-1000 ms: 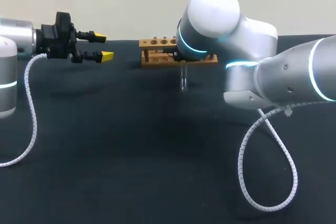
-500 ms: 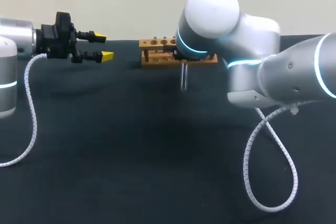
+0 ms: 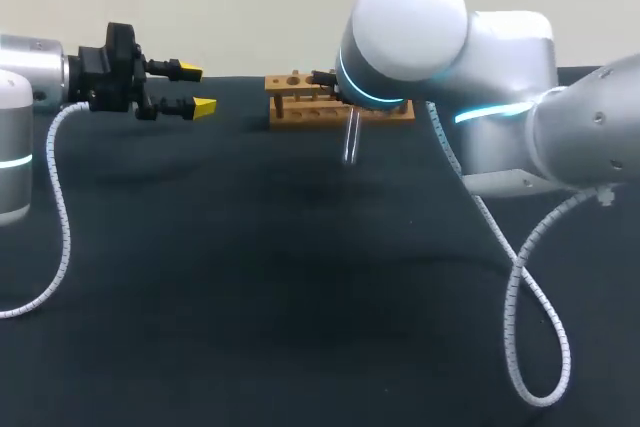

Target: Grasp the test tube, adjust it, and insert it.

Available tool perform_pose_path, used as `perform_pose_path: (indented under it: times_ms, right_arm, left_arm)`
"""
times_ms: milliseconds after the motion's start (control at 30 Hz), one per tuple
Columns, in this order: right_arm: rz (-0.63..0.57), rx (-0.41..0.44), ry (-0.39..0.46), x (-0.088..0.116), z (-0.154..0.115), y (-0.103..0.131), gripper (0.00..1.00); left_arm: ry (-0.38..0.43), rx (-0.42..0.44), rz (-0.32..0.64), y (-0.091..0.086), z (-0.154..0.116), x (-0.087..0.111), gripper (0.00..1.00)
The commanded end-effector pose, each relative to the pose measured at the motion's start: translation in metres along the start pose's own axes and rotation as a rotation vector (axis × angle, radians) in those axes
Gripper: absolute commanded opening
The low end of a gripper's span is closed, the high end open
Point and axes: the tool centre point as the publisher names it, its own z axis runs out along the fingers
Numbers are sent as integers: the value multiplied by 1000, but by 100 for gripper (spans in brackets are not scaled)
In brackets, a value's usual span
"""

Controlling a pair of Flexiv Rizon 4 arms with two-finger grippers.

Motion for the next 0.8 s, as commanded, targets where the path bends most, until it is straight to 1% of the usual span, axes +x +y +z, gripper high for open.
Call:
perform_pose_path:
  times_ms: [33,167,400,800]
  right_arm:
    - [10,-4,-67,3,-24,-6,0]
    - [14,-12,-88,3,-36,-7,0]
    - [41,-25,-131,4,-49,-9,0]
    - [50,-18,-150,0,-55,-13,0]
  left_arm:
    - [-5,-1,3,0,-1,1,100]
    - [-5,-1,3,0,-1,1,100]
    - [-5,-1,3,0,-1,1,100]
    - [-5,-1,3,0,-1,1,100]
